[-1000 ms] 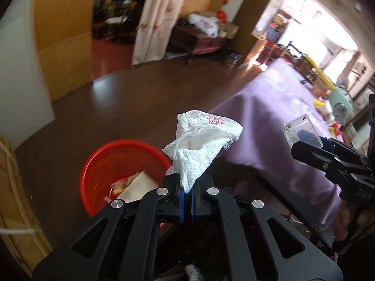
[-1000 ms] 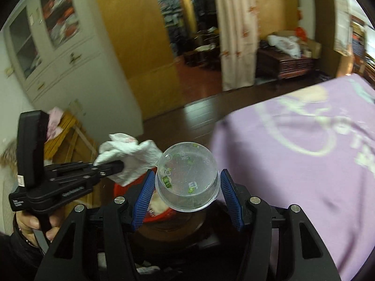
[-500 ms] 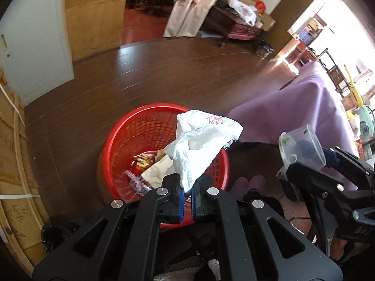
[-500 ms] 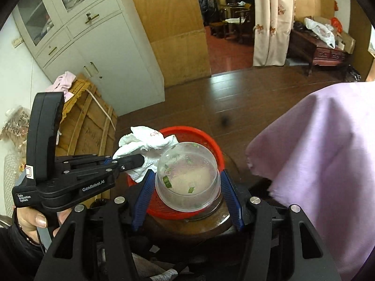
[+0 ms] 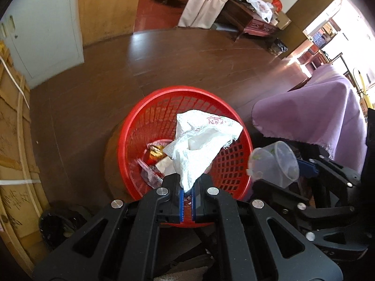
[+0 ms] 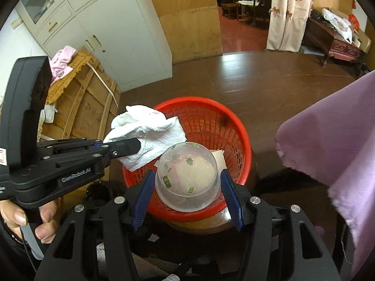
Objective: Collect trash
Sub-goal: 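Open the left tool over the basket while the right tool releases the cup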
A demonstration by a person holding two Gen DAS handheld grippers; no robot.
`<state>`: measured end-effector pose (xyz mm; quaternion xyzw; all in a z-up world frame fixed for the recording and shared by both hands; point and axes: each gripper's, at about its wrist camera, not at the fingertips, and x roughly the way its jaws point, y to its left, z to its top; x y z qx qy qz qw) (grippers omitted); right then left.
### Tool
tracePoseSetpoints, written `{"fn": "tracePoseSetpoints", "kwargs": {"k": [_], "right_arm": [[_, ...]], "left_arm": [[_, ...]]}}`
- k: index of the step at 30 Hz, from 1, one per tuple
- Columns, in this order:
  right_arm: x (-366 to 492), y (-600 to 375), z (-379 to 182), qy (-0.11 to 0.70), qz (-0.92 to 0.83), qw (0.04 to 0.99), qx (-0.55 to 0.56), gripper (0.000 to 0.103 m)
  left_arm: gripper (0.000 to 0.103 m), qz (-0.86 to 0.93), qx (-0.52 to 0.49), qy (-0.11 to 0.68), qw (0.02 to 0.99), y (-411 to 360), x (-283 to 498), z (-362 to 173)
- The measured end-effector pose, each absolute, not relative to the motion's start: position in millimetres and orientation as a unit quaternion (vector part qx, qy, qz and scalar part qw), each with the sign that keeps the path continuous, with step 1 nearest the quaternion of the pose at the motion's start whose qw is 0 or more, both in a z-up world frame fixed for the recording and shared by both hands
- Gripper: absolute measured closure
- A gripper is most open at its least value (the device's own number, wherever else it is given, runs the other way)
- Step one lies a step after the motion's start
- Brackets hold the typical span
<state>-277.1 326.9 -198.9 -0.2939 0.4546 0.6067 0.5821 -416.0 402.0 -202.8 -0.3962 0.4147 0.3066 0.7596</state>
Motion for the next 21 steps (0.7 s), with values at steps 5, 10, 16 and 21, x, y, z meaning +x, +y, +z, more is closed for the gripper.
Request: {"fn": "tracePoseSetpoints", "kwargs": {"k": [5, 10, 16, 21], "right_arm": [[-274.7, 333.0, -212.3, 0.463, 0.601, 0.577, -0.304, 0.046], [-277.2, 337.8, -226.3, 0.470, 0.596, 0.569, -0.316, 0.046], [-280.9, 344.3, -235.1, 0.471, 0.597, 0.562, -0.326, 0.046], [-279.7, 346.8, -239.3, 0.472, 0.594, 0.562, -0.329, 0.046]], "left_arm": [[0.098, 0.310, -0.396, 0.428, 0.751, 402.9, -415.3, -214.8], [0.098, 0.315, -0.397, 0.435, 0.745, 404.5, -415.4, -222.2], [0.098, 0.312, -0.404, 0.441, 0.738, 406.3, -413.8, -230.8], [0.098, 0.313, -0.407, 0.444, 0.734, 411.4, -411.2, -234.4]]}}
